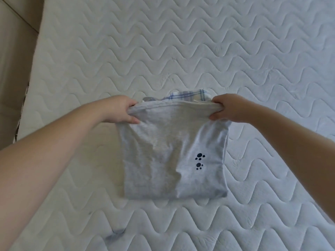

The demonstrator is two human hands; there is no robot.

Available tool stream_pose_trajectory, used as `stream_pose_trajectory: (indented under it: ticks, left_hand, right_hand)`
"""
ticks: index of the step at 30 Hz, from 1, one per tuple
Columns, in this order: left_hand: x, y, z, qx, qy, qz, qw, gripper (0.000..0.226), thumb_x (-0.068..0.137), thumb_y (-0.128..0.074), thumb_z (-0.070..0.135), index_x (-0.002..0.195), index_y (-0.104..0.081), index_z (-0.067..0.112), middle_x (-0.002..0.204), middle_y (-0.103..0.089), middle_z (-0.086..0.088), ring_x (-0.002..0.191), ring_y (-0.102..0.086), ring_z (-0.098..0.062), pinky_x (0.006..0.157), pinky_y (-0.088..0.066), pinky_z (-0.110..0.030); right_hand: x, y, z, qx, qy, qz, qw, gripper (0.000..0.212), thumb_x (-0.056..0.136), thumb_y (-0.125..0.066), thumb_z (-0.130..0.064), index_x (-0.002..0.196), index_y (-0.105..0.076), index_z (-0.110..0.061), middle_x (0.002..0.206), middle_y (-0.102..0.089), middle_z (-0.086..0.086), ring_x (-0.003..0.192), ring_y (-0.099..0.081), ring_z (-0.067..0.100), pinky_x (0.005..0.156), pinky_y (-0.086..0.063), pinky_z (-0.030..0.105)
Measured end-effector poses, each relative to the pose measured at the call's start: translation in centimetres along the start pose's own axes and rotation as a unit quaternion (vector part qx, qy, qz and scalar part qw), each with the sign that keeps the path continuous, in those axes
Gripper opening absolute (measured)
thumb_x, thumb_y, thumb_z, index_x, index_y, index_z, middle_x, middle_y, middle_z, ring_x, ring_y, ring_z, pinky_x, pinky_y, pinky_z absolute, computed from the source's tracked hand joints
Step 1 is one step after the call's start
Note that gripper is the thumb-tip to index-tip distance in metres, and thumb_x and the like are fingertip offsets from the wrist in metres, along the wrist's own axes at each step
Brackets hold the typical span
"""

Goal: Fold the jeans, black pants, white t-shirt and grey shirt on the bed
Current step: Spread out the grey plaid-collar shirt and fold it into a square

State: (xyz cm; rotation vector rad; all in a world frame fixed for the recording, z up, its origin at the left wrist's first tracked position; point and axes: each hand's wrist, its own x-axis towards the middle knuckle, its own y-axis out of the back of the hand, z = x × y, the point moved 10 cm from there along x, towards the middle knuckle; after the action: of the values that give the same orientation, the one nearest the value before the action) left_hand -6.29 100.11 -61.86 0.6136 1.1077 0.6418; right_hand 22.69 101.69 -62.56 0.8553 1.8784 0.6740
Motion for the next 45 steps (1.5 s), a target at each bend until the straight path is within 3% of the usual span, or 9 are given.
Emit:
stream_pose_trajectory:
  ticks: [8,15,24,27,32,35,38,41,45]
  left_hand:
    - [-7.4,14.9,4.3,0.013,-0.029,0.237,0.971,0.02,0.08,-0.076,0.028,0.091,-0.063,0.018,0.075,-0.058,0.004,0.074,-0.052,-0.021,0.055,-0.033,-0.022]
    - [-10.9,11.2,4.5,0.022,-0.042,0.365,0.93,0.022,0.075,-0.069,0.008,0.095,-0.066,0.017,0.086,-0.067,-0.01,0.08,-0.062,-0.034,0.06,-0.042,-0.035]
    - [-11.8,-13.9,2.5,0.05,-0.015,0.271,0.961,0.033,0.063,-0.071,-0.001,0.092,-0.071,0.017,0.08,-0.069,-0.006,0.072,-0.068,-0.029,0.052,-0.047,-0.029]
    - [-13.9,-19.2,3.3,0.058,-0.06,0.293,0.953,0.029,0.073,-0.049,0.009,0.091,-0.071,0.011,0.09,-0.072,-0.008,0.081,-0.071,-0.026,0.063,-0.055,-0.03]
    - [-14.5,-25.7,3.2,0.128,-0.011,0.213,0.969,0.041,0.066,-0.07,0.013,0.107,-0.071,0.006,0.119,-0.067,-0.013,0.111,-0.064,-0.03,0.092,-0.051,-0.046]
    - [-15.5,-26.9,2.8,0.075,0.045,0.2,0.976,0.045,0.069,-0.071,0.025,0.109,-0.069,0.004,0.126,-0.062,-0.017,0.115,-0.061,-0.034,0.096,-0.048,-0.049]
    - [-16.6,-24.8,3.3,-0.045,0.062,0.296,0.952,0.037,0.085,-0.048,0.03,0.102,-0.069,0.003,0.107,-0.065,-0.017,0.095,-0.064,-0.037,0.083,-0.052,-0.043]
    - [-16.3,-22.9,3.6,-0.139,0.076,0.34,0.927,0.025,0.09,-0.057,0.026,0.098,-0.066,0.003,0.092,-0.062,-0.014,0.082,-0.062,-0.036,0.07,-0.052,-0.042]
    - [-14.1,-21.5,6.4,-0.029,0.034,0.33,0.943,0.027,0.082,-0.073,0.028,0.099,-0.067,0.007,0.094,-0.061,-0.013,0.086,-0.061,-0.035,0.072,-0.05,-0.042]
  right_hand:
    - [-6.4,14.1,-5.5,0.018,0.058,0.219,0.974,0.024,0.079,-0.071,-0.014,0.08,-0.05,-0.025,0.07,-0.048,-0.009,0.072,-0.048,0.021,0.058,-0.03,0.028]
    - [-10.2,10.6,-4.9,-0.021,0.099,0.327,0.94,0.024,0.077,-0.064,0.0,0.099,-0.066,-0.008,0.088,-0.057,0.006,0.075,-0.052,0.027,0.063,-0.038,0.031]
    - [-13.6,-11.8,1.1,-0.017,0.034,0.231,0.972,0.025,0.072,-0.071,0.006,0.093,-0.074,-0.008,0.093,-0.068,0.011,0.086,-0.064,0.035,0.062,-0.053,0.041]
    - [-15.4,-17.1,2.4,-0.031,0.023,0.2,0.979,0.027,0.069,-0.075,0.006,0.091,-0.074,-0.01,0.09,-0.07,0.008,0.081,-0.065,0.034,0.058,-0.053,0.039]
    - [-17.1,-22.4,5.0,-0.062,-0.029,0.122,0.99,0.041,0.08,-0.064,0.003,0.117,-0.068,-0.013,0.124,-0.065,0.004,0.118,-0.056,0.031,0.099,-0.041,0.043]
    - [-18.2,-23.1,5.4,-0.031,-0.061,0.122,0.99,0.04,0.086,-0.057,-0.002,0.122,-0.065,-0.018,0.132,-0.06,0.0,0.125,-0.049,0.027,0.106,-0.032,0.039]
    - [-19.6,-21.3,6.9,0.137,-0.163,0.205,0.955,0.031,0.093,-0.045,-0.014,0.115,-0.066,-0.022,0.119,-0.063,-0.001,0.113,-0.054,0.022,0.093,-0.041,0.035]
    - [-19.5,-20.3,8.0,0.319,-0.266,0.247,0.876,0.027,0.098,-0.038,-0.037,0.107,-0.061,-0.025,0.098,-0.065,-0.005,0.098,-0.061,0.02,0.075,-0.045,0.032]
    - [-16.9,-20.7,7.6,0.394,-0.36,0.174,0.827,0.061,0.089,-0.044,-0.068,0.108,-0.062,-0.012,0.096,-0.067,0.004,0.093,-0.065,0.024,0.086,-0.054,0.044]
